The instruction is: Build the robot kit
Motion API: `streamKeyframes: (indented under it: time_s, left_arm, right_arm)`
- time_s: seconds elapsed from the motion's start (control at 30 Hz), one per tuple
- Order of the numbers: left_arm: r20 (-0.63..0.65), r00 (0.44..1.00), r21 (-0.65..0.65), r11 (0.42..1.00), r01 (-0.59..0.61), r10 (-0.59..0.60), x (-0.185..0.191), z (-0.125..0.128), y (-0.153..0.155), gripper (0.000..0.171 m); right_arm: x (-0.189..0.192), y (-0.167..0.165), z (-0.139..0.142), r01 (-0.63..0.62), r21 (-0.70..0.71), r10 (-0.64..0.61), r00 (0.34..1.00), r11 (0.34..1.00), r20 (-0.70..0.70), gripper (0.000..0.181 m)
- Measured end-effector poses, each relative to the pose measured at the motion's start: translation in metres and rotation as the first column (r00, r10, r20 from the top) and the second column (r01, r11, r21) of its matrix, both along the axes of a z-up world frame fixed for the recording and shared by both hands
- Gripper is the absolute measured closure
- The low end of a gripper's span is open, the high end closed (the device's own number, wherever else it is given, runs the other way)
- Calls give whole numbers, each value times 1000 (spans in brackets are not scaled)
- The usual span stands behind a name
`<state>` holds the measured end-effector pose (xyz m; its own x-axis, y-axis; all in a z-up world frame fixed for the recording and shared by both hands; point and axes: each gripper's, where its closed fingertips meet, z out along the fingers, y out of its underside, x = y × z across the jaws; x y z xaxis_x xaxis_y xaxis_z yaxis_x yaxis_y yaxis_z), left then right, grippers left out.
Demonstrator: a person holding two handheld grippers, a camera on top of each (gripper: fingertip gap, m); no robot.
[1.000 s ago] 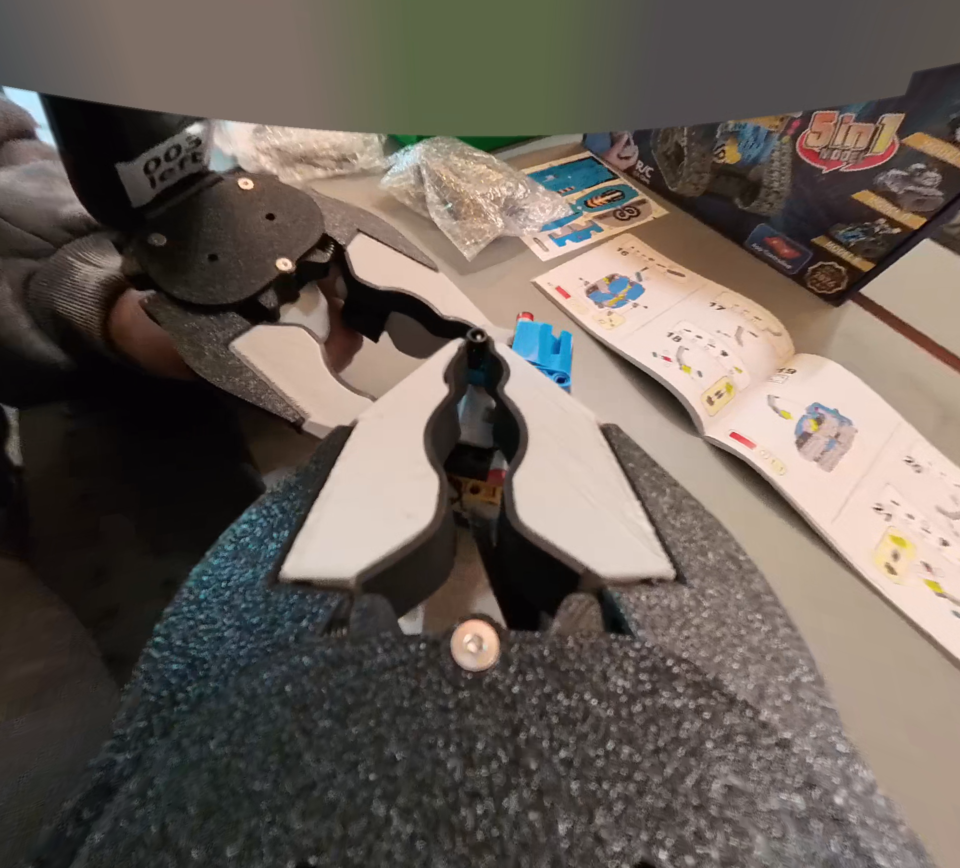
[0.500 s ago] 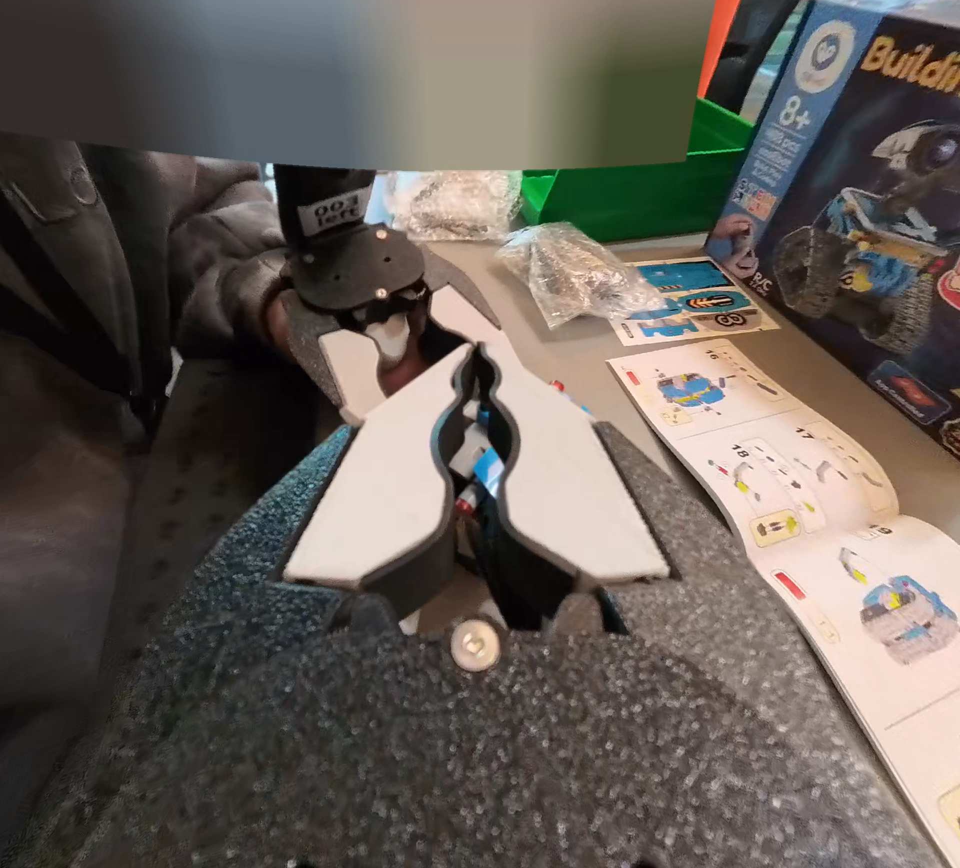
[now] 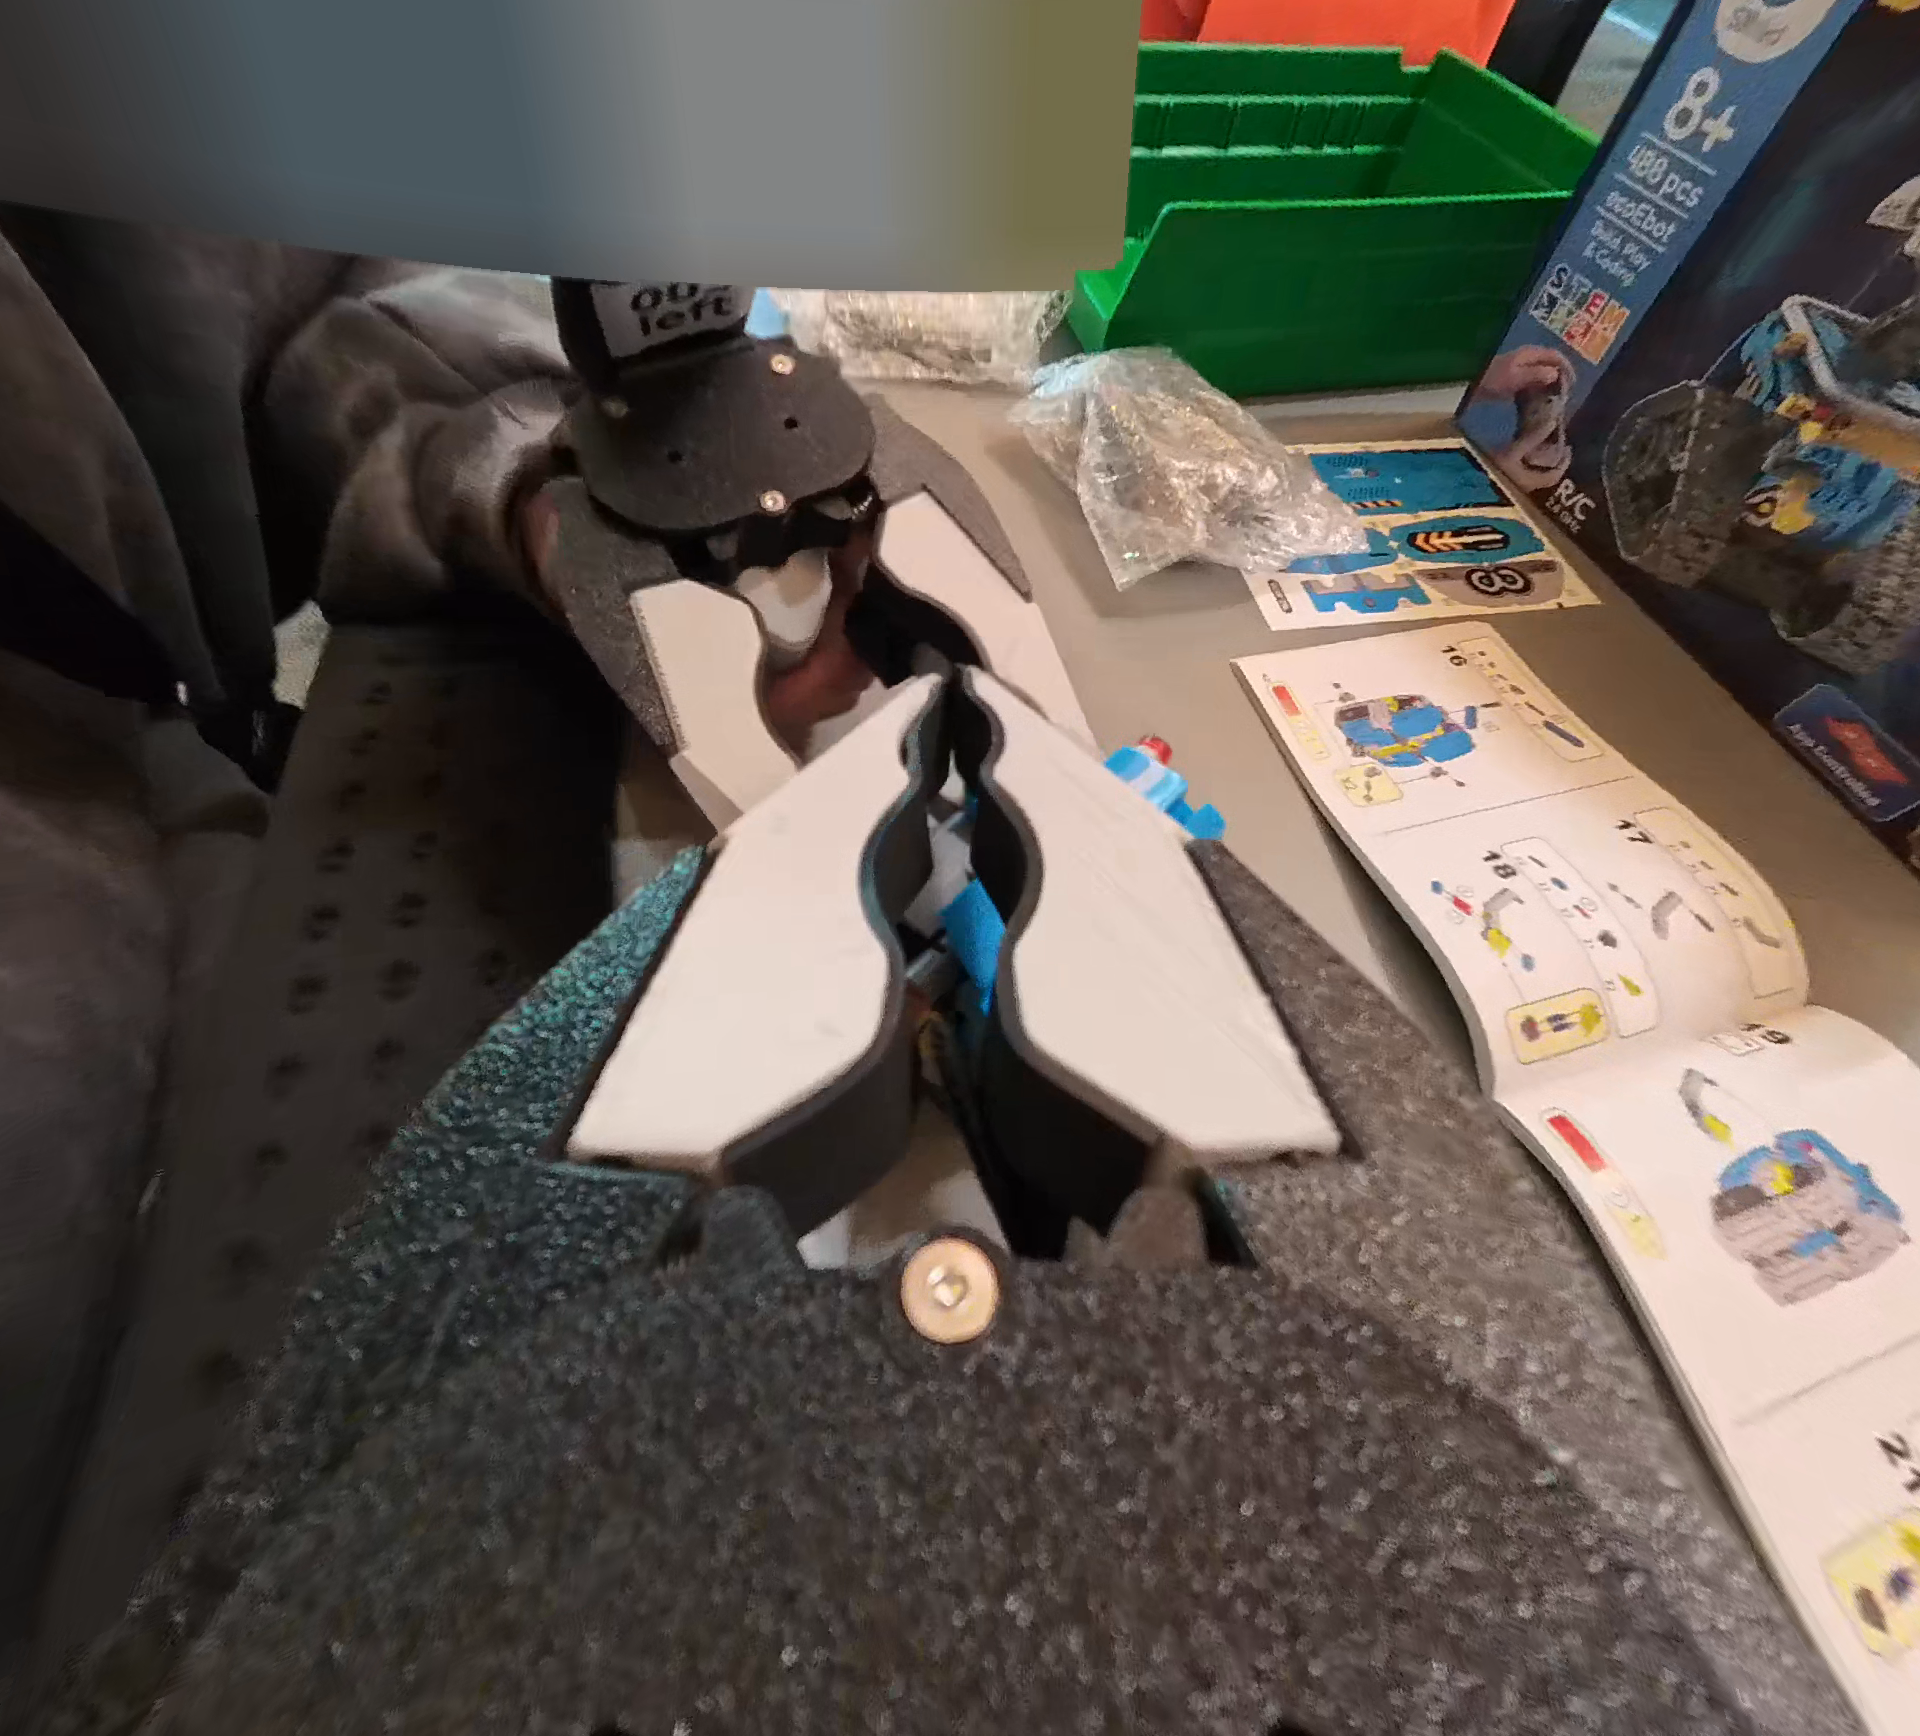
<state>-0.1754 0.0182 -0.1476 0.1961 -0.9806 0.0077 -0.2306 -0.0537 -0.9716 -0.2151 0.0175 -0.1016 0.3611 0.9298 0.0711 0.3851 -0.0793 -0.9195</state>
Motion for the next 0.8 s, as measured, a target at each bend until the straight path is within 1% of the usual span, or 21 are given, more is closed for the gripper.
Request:
streamKeyframes:
  time_s: [0.07, 0.1, 0.17, 0.2, 0.23, 0.27, 0.33, 0.37, 0.4, 0.43, 0.47, 0.5, 0.53, 0.57, 0.6, 0.63, 0.67, 0.73, 0.77, 0.8]
  left_arm:
    - [0, 1000, -11, 999, 31, -31, 1, 0, 1, 106]
    - [0, 999, -11, 999, 38, -38, 2, 0, 1, 106]
    - [-2, 998, -18, 998, 57, -58, 2, 1, 2, 106]
    - [1, 998, -37, 997, 70, -70, 2, 1, 3, 107]
    - [5, 997, -61, 995, 81, -81, 2, 2, 5, 107]
    - [7, 995, -89, 991, 97, -97, 2, 3, 6, 107]
    - [5, 991, -158, 978, 132, -133, 3, 4, 11, 107]
    - [6, 989, -204, 968, 145, -147, 4, 5, 14, 107]
    - [12, 985, -247, 954, 167, -169, 5, 6, 17, 107]
    - [22, 983, -285, 941, 183, -184, 6, 6, 20, 107]
    - [30, 983, -325, 928, 182, -182, 7, 6, 24, 107]
    - [34, 984, -365, 914, 177, -177, 9, 6, 28, 107]
    - [32, 984, -390, 904, 175, -176, 11, 6, 30, 107]
    - [29, 984, -405, 898, 171, -174, 13, 6, 32, 107]
    - [28, 984, -413, 895, 171, -175, 15, 6, 33, 107]
    - [27, 984, -416, 893, 171, -176, 17, 6, 33, 107]
    - [22, 985, -414, 895, 167, -174, 18, 5, 32, 107]
    - [9, 986, -410, 899, 154, -165, 19, 5, 32, 107]
    - [7, 988, -413, 899, 143, -154, 18, 5, 33, 107]
    - [12, 989, -414, 900, 138, -146, 17, 5, 33, 107]
  right_arm:
    - [-2, 2, -2, -4, 2, 4, 999, 1000, 36, 181]
    - [-4, 4, -3, -8, 26, 7, 997, 1000, 71, 180]
    - [-1, 13, -2, 44, 92, -57, 987, 995, 151, 181]
    - [2, 17, 5, 70, 136, -90, 985, 988, 147, 181]
    - [8, 21, 15, 111, 208, -139, 982, 972, 128, 174]
    - [14, 18, 17, 96, 248, -137, 979, 964, 151, 164]
    - [27, 10, 9, 46, 280, -121, 958, 959, 260, 132]
    - [34, 8, 1, 14, 297, -120, 933, 955, 339, 121]
    - [38, 3, -10, -43, 316, -104, 894, 948, 435, 116]
    - [43, 6, -16, -76, 379, -145, 841, 922, 521, 108]
    - [45, 11, -20, -105, 441, -197, 787, 891, 584, 95]
    - [43, 14, -23, -122, 473, -235, 743, 873, 626, 82]
    - [38, 15, -26, -135, 474, -242, 721, 870, 649, 72]
    - [32, 15, -28, -143, 466, -231, 720, 873, 654, 63]
    - [27, 15, -33, -142, 430, -205, 720, 891, 663, 57]
    - [27, 19, -37, -125, 408, -204, 713, 904, 670, 43]
    - [29, 27, -40, -101, 405, -224, 701, 909, 677, 37]
    - [36, 36, -47, -61, 381, -243, 675, 923, 697, 33]
    - [37, 37, -49, -45, 381, -253, 675, 924, 693, 33]
    - [36, 37, -50, -25, 379, -263, 677, 925, 688, 38]
